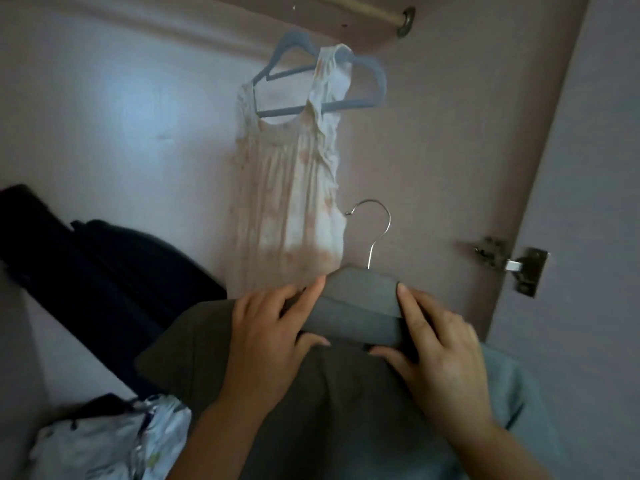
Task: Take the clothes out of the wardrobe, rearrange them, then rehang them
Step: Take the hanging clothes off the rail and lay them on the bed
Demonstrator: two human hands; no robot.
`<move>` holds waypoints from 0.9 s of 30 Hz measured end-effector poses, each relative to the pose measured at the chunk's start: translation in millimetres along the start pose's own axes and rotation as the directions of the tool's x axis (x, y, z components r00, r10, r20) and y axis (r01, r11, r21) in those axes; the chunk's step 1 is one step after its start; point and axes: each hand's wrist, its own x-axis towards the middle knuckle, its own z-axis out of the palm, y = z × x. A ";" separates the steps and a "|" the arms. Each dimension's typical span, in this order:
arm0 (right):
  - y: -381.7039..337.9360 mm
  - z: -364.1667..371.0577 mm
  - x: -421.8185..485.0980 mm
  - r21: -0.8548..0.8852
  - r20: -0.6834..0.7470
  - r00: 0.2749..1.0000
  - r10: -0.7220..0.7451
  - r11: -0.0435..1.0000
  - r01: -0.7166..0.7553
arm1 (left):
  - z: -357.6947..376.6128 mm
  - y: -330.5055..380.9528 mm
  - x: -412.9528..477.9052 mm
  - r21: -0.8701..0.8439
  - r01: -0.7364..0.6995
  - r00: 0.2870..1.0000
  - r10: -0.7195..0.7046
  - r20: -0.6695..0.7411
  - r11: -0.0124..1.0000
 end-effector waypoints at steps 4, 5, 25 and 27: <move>5.5 -65.0 -62.9 0.024 0.083 0.996 0.042 0.999 -0.045 | -24.8 69.0 -44.5 0.012 -0.024 0.999 0.024 0.021 1.000; 6.0 -81.4 -75.9 0.017 0.102 0.993 0.059 0.998 -0.061 | -31.3 84.6 -53.6 0.012 -0.026 0.999 0.026 0.038 1.000; -95.1 -401.3 -299.1 -0.440 0.039 0.848 0.528 0.771 -0.460 | -147.3 325.2 -180.9 -0.553 -0.251 0.931 0.354 0.086 0.794; -119.6 -443.4 -324.1 -0.518 0.000 0.817 0.577 0.699 -0.493 | -167.9 356.6 -199.7 -0.628 -0.274 0.910 0.408 0.077 0.728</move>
